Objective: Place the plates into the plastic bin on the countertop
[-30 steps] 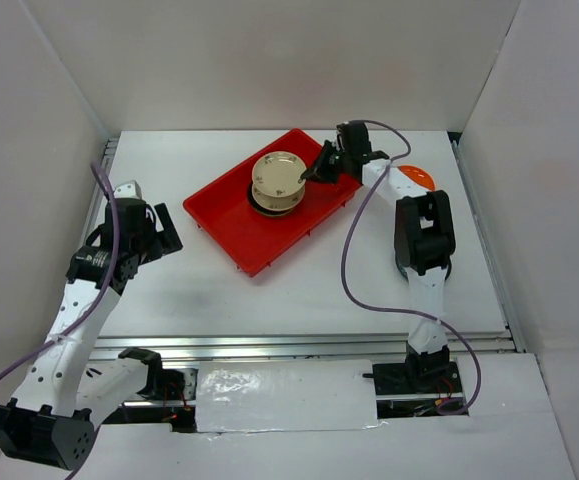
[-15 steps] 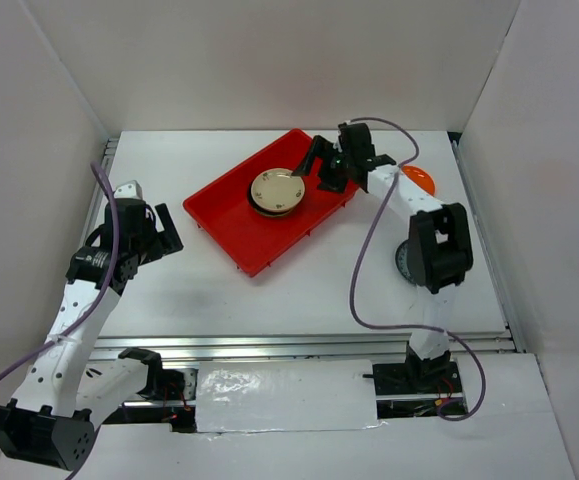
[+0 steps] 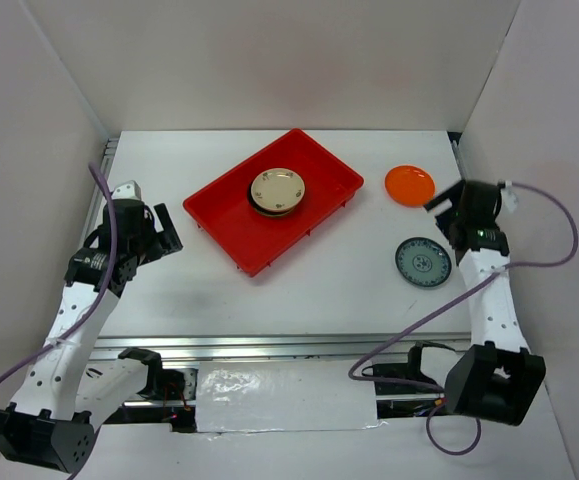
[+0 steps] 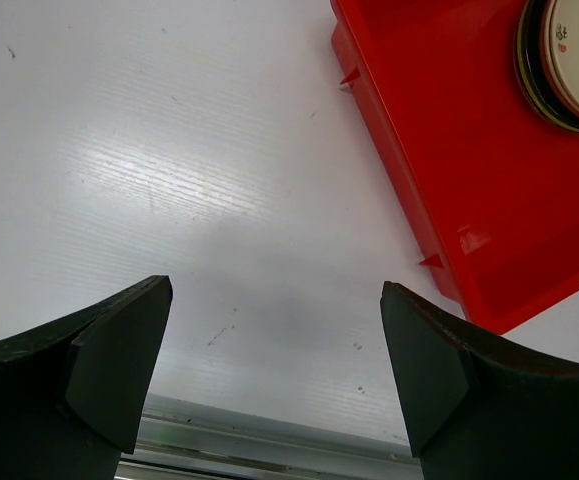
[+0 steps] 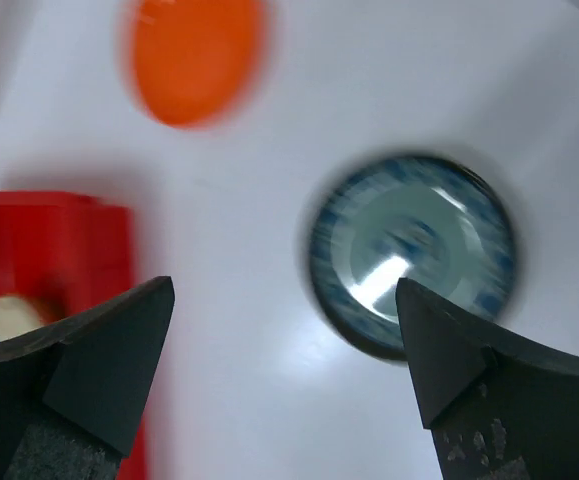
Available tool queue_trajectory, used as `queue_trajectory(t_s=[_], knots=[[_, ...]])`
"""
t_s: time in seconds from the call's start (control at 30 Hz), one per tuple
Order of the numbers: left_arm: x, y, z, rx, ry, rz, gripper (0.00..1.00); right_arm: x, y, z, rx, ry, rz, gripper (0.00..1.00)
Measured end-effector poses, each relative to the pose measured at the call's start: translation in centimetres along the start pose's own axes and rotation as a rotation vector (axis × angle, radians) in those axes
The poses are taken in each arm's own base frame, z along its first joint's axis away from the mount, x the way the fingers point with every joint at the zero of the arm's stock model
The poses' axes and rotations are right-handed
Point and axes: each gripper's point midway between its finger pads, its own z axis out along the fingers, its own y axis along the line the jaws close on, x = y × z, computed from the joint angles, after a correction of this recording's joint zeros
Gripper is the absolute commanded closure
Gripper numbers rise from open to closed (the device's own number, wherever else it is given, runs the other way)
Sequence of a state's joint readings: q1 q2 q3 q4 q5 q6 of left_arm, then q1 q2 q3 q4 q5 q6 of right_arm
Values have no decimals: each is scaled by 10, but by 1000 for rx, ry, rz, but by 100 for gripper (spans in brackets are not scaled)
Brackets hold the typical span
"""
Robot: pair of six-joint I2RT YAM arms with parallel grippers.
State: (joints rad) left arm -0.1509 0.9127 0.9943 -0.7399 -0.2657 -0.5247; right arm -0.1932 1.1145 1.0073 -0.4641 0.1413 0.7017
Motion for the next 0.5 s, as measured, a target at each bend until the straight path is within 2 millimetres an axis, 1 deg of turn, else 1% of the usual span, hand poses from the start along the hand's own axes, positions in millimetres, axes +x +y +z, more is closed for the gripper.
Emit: queue_trajectory(t_s=[0.07,0.1,0.13,0.17,0.2,0.23,0.3,0.4,0.5], knots=[[0,-1,0,3,2,1,1,36,-60,5,142,73,25,0],[1,-1,0,6,5,1,1,55,-89,0,211,108,45,0],[1,-2,0,9,6,2,1,67,-107,-6,251,126,61,0],[1,-2,1,12,9,2,1,74,-120,-12,274,127,80,0],[2,-3,1,15,12,3,1,79,-127,-18,281,123,103,0],[2,-4,1,18,15,3,1,81,-130,-22,277,112,121,0],[3,-5,1,25,18,4,1,85,-131,-24,259,109,160,0],[4,-7,1,37,24,8,1,96,-133,-18,252,143,198,0],[5,-9,1,51,32,23,1,119,-142,-8,285,221,224,0]])
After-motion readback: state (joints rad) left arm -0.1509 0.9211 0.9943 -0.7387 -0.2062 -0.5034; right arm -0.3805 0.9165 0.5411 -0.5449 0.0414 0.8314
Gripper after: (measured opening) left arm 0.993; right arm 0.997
